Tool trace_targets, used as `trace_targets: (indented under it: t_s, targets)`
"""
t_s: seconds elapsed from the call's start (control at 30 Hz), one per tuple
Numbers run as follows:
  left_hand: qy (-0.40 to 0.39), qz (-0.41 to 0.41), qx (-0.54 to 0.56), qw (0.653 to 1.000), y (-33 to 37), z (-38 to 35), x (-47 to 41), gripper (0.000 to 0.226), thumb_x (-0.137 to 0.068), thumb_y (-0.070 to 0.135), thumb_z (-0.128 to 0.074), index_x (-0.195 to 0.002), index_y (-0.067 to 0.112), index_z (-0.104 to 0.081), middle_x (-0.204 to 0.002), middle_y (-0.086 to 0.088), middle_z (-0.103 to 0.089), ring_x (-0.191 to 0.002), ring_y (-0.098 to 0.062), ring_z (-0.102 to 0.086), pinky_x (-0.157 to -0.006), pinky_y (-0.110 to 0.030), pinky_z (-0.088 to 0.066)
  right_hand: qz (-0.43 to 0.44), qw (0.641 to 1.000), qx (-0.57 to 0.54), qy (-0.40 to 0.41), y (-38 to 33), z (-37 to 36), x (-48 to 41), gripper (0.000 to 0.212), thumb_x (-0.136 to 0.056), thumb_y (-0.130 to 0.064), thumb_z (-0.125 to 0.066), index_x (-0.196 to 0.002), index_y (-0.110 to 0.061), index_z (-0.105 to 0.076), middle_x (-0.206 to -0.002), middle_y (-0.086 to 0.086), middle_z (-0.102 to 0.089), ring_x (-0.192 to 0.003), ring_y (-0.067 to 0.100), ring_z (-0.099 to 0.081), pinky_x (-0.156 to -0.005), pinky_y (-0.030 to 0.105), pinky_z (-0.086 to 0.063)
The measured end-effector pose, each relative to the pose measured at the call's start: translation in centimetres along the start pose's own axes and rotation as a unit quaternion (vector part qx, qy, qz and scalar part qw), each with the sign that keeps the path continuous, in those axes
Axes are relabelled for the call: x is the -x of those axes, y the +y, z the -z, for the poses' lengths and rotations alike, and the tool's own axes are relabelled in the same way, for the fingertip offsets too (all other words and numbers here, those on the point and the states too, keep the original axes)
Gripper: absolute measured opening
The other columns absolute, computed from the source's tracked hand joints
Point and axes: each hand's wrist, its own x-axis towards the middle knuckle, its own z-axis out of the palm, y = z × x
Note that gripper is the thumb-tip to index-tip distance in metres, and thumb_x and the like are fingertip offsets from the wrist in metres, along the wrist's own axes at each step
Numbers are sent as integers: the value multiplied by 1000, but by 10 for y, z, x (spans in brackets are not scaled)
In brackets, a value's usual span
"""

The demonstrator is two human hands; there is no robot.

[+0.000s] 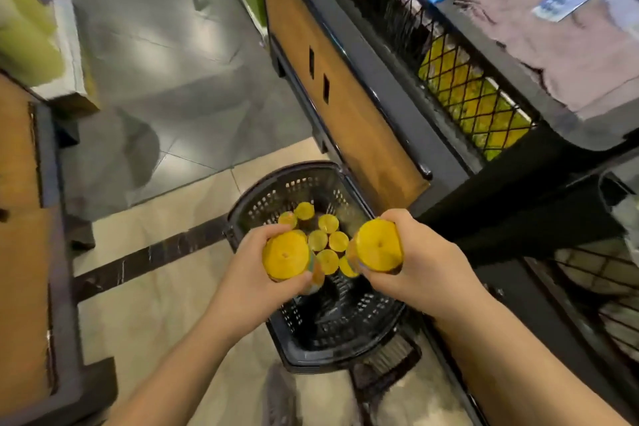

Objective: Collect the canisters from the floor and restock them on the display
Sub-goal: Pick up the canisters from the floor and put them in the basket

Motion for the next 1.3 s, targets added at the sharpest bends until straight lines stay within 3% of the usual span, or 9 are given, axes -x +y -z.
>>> trace_targets:
  t_s: [0.2, 0.37, 0.5, 0.6, 0.73, 0.87, 1.0, 1.13, 1.3]
  targets:
    - [-13, 52, -10, 999, -80, -62, -35, 78, -62, 49, -90, -128, 40, -49, -129, 16, -50, -117, -4, -52, -100, -34, -48, -25, 999, 8, -28, 48, -65, -57, 58, -74, -63, -76, -113, -44, -37, -95, -18, -59, -88, 15, -60, -73, 39, -53]
    - [-26, 75, -40, 996, -137, -114, -46, 79, -66, 38, -92, -129, 31, -46, -126, 13, -46, -116, -6, -48, -97, -25, -42, -14, 997, 44, -62, 82, -137, -80, 63, -76, -61, -73, -122, -39, -36, -101, -18, -56, -93, 17, -59, -71, 32, -44]
    - [-64, 66, -41, 995, -174, -155, -53, 75, -68, 23, -89, -130, 18, -46, -126, 0, -45, -110, -1, -49, -84, -1, -32, 1, 993, 69, -99, 103, -182, -92, 64, -73, -51, -74, -122, -35, -36, -103, -11, -62, -94, 24, -63, -72, 37, -49]
    - [-88, 60, -84, 991, -197, -178, -58, 74, -72, 19, -87, -134, 10, -47, -125, 1, -41, -114, -9, -47, -87, -3, -29, 20, 989, 90, -112, 118, -209, -99, 70, -73, -53, -74, -128, -32, -35, -114, -9, -62, -98, 24, -64, -72, 39, -51]
    - [-140, 64, -176, 972, -228, -200, -66, 85, -66, 33, -91, -135, 11, -46, -129, -6, -35, -116, -23, -47, -102, -21, -38, 19, 989, 91, -112, 134, -234, -104, 71, -75, -54, -74, -129, -29, -35, -117, -7, -60, -101, 23, -63, -72, 36, -44]
    - [-128, 102, -216, 963, -244, -222, -71, 77, -64, 30, -91, -125, 7, -49, -124, -11, -41, -110, -28, -50, -90, -25, -40, 0, 987, 86, -134, 146, -255, -105, 71, -77, -50, -75, -130, -27, -34, -121, -3, -57, -104, 26, -62, -74, 37, -44]
    - [-73, 127, -167, 975, -259, -242, -70, 56, -71, 9, -87, -116, 7, -53, -120, -15, -49, -110, -33, -49, -91, -43, -47, -6, 983, 96, -154, 158, -273, -105, 71, -78, -48, -75, -129, -24, -33, -127, -1, -54, -107, 30, -62, -76, 37, -46]
    - [-156, 121, -340, 920, -266, -261, -77, 60, -86, 10, -69, -137, 10, -37, -137, -12, -35, -127, -31, -36, -87, -35, -50, 0, 981, 97, -166, 167, -286, -109, 71, -77, -46, -78, -128, -24, -34, -122, -1, -51, -103, 30, -63, -77, 38, -46]
    - [-239, 102, -457, 850, -273, -280, -85, 68, -85, 11, -67, -142, 12, -31, -144, -13, -29, -131, -33, -34, -79, -36, -45, 25, 978, 119, -167, 172, -301, -117, 72, -75, -45, -79, -129, -23, -35, -126, -1, -44, -101, 31, -63, -77, 41, -51]
